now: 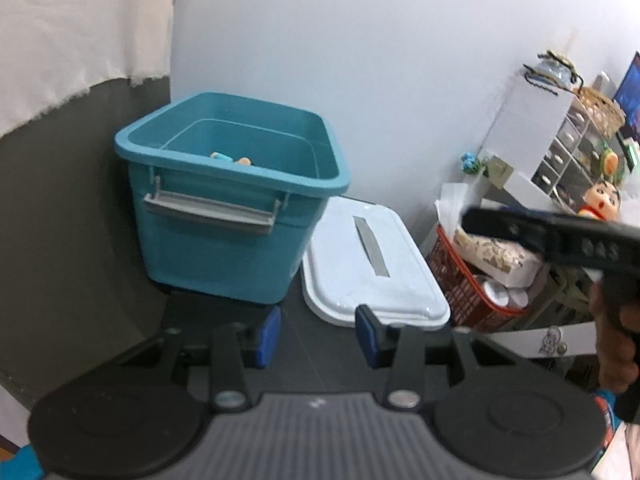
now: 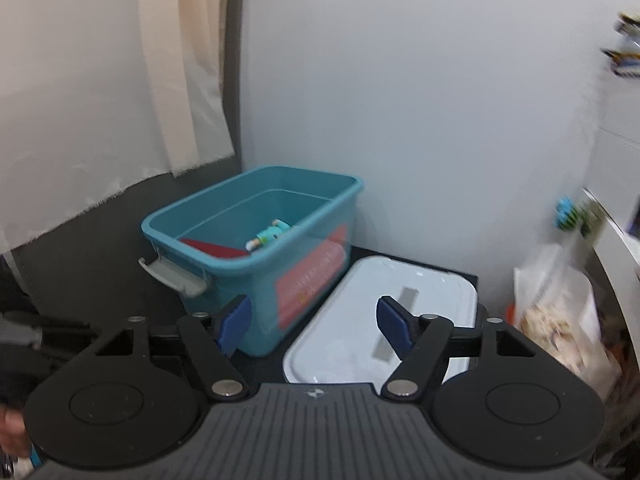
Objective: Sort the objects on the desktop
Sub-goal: 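Withdraw the right tool up and away from the teal bin, then move the right tool toward the edge of the white lidded box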
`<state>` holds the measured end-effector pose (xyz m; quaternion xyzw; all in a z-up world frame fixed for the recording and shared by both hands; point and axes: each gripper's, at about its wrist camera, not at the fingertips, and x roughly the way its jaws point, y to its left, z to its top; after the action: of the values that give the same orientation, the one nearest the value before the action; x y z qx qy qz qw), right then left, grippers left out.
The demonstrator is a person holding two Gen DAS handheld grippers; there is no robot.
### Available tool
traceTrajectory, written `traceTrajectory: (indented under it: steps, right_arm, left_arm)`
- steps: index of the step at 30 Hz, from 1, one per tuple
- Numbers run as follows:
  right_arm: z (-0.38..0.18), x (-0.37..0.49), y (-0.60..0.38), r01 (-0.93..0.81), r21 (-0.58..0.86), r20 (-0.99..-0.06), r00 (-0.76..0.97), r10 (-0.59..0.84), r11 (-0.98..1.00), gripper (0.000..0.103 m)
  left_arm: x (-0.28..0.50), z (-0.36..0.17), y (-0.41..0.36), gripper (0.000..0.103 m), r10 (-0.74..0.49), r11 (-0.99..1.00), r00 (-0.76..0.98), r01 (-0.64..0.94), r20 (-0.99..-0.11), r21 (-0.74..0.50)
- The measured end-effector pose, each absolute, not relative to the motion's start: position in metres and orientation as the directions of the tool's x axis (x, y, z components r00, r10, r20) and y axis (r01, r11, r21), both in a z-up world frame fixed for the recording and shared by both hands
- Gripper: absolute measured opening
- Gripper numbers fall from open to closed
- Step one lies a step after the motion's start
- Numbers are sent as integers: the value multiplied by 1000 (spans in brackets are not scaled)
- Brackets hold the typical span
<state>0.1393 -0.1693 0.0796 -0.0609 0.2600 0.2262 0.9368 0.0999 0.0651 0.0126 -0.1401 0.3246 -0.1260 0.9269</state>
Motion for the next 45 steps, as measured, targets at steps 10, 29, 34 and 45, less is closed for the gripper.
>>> traceTrajectory:
  steps: [10, 29, 34, 45]
  right_arm:
    - [32, 94, -219, -391, 59, -519, 774, 363, 918, 74]
    - [-25, 129, -240, -210, 179, -516, 812, 273, 961, 74]
    - [-41, 148, -248, -171, 213, -533, 805, 261, 962, 74]
    - [-71, 183, -268, -119, 296, -563, 780, 274, 948, 75]
  left_arm:
    - [100, 6, 47, 44, -324, 936, 748, 166, -579, -310]
    - [123, -21, 18, 44, -308, 943, 752, 161, -582, -291]
    - [135, -29, 14, 44, -309, 941, 754, 154, -580, -301]
    - [172, -52, 9, 44, -287, 940, 725, 87, -626, -330]
